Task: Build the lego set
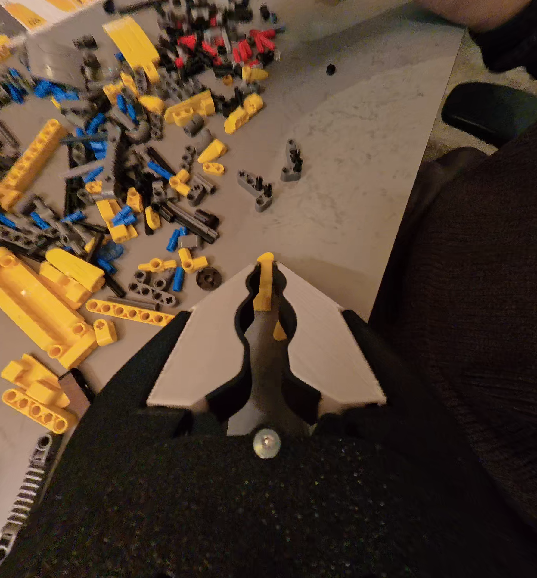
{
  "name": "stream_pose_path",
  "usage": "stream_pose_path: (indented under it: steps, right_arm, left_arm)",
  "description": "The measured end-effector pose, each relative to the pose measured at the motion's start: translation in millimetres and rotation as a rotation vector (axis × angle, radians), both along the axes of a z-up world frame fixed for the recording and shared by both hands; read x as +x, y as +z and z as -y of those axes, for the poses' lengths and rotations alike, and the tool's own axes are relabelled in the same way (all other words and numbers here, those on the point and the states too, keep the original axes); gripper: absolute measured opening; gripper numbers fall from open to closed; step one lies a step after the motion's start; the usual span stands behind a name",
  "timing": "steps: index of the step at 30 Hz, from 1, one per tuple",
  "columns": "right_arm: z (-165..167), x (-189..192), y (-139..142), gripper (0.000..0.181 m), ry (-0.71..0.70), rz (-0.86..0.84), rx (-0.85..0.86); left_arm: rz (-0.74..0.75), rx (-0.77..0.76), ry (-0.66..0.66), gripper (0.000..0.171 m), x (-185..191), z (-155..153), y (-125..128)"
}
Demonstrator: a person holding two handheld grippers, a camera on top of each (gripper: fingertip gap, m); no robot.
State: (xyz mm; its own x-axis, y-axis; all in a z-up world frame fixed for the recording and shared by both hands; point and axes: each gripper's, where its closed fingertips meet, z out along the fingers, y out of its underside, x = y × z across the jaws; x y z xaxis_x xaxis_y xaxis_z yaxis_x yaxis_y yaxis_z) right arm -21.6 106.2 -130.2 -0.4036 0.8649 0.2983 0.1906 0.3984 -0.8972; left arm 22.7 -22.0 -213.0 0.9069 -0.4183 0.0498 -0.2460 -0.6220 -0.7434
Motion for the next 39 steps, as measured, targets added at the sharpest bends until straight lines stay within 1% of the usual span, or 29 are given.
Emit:
stream_pose_path:
  steps: [2, 4, 6, 7, 8, 10, 11, 12, 13, 14, 15, 17, 20, 25, 27, 31, 35, 37, 39]
  right_arm:
    - [1.2, -0.1, -2.1, 0.018, 0.003, 0.006, -0.002]
    - [4.3, 0.3, -2.3, 0.018, 0.016, 0.007, -0.014]
    - [14.0, 2.8, 1.3, 0.018, 0.062, -0.006, -0.051]
    - [20.9, 4.7, 5.3, 0.019, 0.095, -0.025, -0.076]
    - [27.6, 6.8, 10.2, 0.021, 0.125, -0.052, -0.099]
    - [38.3, 10.4, 20.1, 0.028, 0.163, -0.117, -0.127]
    - [42.0, 11.7, 23.9, 0.032, 0.17, -0.149, -0.129]
    - [44.7, 12.3, 27.0, 0.037, 0.169, -0.178, -0.129]
    - [47.3, 12.9, 29.2, 0.042, 0.167, -0.201, -0.133]
    - [49.9, 13.1, 30.6, 0.046, 0.166, -0.215, -0.142]
    - [52.4, 13.2, 31.0, 0.05, 0.165, -0.218, -0.156]
    - [57.6, 12.8, 28.8, 0.052, 0.169, -0.199, -0.196]
    - [64.3, 12.6, 24.3, 0.052, 0.182, -0.139, -0.3]
    - [63.5, 16.6, 36.0, 0.05, 0.218, -0.103, -0.544]
    - [60.1, 18.4, 41.7, 0.046, 0.239, -0.089, -0.639]
    - [64.1, 24.6, 46.3, 0.028, 0.338, -0.016, -0.785]
    - [56.9, 25.8, 52.8, 0.022, 0.351, -0.022, -0.868]
    - [50.4, 25.3, 55.5, 0.015, 0.337, -0.034, -0.877]
    - [49.0, 26.2, 55.7, 0.015, 0.346, -0.022, -0.871]
  left_arm:
    - [0.038, 0.09, 0.005, 0.007, 0.5, -8.1, 18.9]
    - [0.105, 0.221, 0.047, 0.007, -6.5, -20.4, 47.1]
    - [0.262, 0.383, 0.121, 0.007, -17.9, -34.0, 83.7]
    - [0.383, 0.462, 0.177, 0.006, -27.0, -40.3, 102.3]
    - [0.534, 0.534, 0.22, 0.006, -35.6, -44.6, 119.7]
    - [0.89, 0.648, 0.275, 0.006, -55.6, -49.2, 146.3]
    - [1.063, 0.688, 0.284, 0.006, -65.7, -50.2, 154.0]
    - [1.204, 0.714, 0.293, 0.006, -74.1, -52.2, 156.6]
    - [1.303, 0.732, 0.298, 0.006, -78.8, -55.0, 156.2]
    - [1.37, 0.74, 0.293, 0.006, -79.1, -58.2, 154.9]
    - [1.405, 0.744, 0.292, 0.006, -76.8, -62.0, 152.9]
    - [1.426, 0.755, 0.279, 0.006, -67.2, -67.9, 153.1]
    - [1.412, 0.769, 0.267, 0.006, -54.1, -75.3, 157.7]
    - [1.287, 0.786, 0.245, 0.006, -33.9, -85.5, 160.6]
    - [1.249, 0.789, 0.242, 0.006, -29.1, -87.7, 160.0]
    - [1.213, 0.771, 0.221, 0.006, -18.8, -94.6, 158.4]
    - [1.184, 0.765, 0.213, 0.006, -13.5, -97.7, 156.7]
    - [1.168, 0.777, 0.214, 0.006, -14.9, -96.0, 157.2]
    - [1.142, 0.779, 0.214, 0.006, -14.0, -95.7, 157.3]
